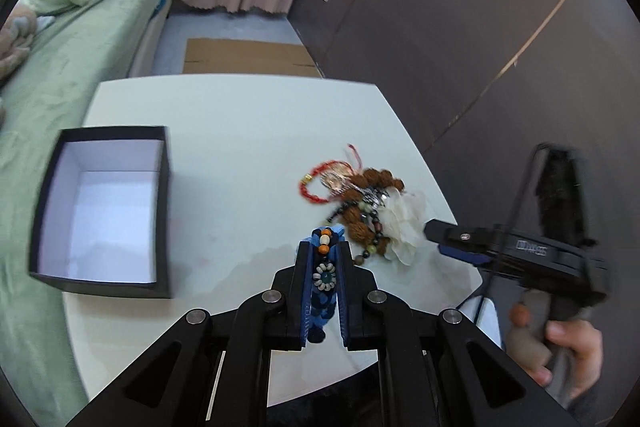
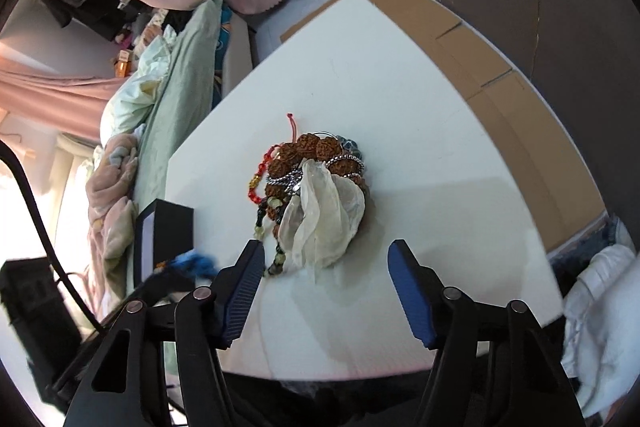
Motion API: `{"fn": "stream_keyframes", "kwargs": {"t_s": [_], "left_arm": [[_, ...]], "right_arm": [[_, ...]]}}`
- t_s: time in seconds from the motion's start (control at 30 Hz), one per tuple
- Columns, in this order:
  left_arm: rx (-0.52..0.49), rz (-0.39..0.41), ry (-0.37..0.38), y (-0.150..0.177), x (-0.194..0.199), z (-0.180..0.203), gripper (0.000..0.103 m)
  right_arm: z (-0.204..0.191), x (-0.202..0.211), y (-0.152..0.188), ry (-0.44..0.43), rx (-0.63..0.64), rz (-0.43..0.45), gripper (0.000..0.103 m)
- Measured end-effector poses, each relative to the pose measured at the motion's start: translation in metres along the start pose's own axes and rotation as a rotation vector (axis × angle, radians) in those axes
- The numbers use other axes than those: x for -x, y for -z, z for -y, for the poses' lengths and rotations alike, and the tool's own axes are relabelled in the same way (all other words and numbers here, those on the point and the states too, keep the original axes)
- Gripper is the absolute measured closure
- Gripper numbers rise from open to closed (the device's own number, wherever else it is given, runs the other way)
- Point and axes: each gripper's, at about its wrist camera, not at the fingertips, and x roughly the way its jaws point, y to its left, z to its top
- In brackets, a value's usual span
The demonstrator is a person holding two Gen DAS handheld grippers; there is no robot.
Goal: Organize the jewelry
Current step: 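Carry the blue bracelet with the left tool into the black box and open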
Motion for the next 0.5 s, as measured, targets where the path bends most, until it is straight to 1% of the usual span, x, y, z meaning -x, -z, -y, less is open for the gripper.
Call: {"fn": "stream_keyframes", "kwargs": {"t_s": [0.07,0.1,0.13,0.2,0.27,0.3,0.33,0.5], "left_arm": [[0.008,0.016,-0.006,-0.001,0.009,-0.008,0.092],[0.012,0.023,-0.008,-0.001,0.014,-0.011,0.092],[0.02,0.032,-0.01,-0.003,0.019,-0.015,0.092],[0.029,0.045,-0.014,-0.005,0.028,-0.024,0.092],[0.039,0.062,-0.02,-0.007,0.038,-0.031,0.092],[0.043,0.07,-0.025,-0.008,0.041,-0.034,0.092],[0.048,0.078,-0.029,-0.009,0.046,-0.038,0.092],[0.078,0.112,-0.037,-0.014,0.066,-0.056,0.092]], "right_arm": [[0.003,-0.011,-0.003,0.011,-0.023,-0.015,0.045],[0.005,-0.015,-0.005,0.018,-0.032,-0.024,0.058],[0.006,-0.019,-0.007,0.015,-0.042,-0.029,0.078],[0.009,-0.023,-0.009,0.032,-0.056,-0.029,0.097],[0.006,-0.02,-0.01,0.002,-0.061,-0.012,0.099],[0.003,-0.017,-0.01,0.0,-0.052,-0.007,0.099],[-0.004,-0.013,-0.01,0.009,-0.034,0.005,0.099],[-0.039,0.004,-0.009,-0.023,0.031,0.037,0.1]]}}
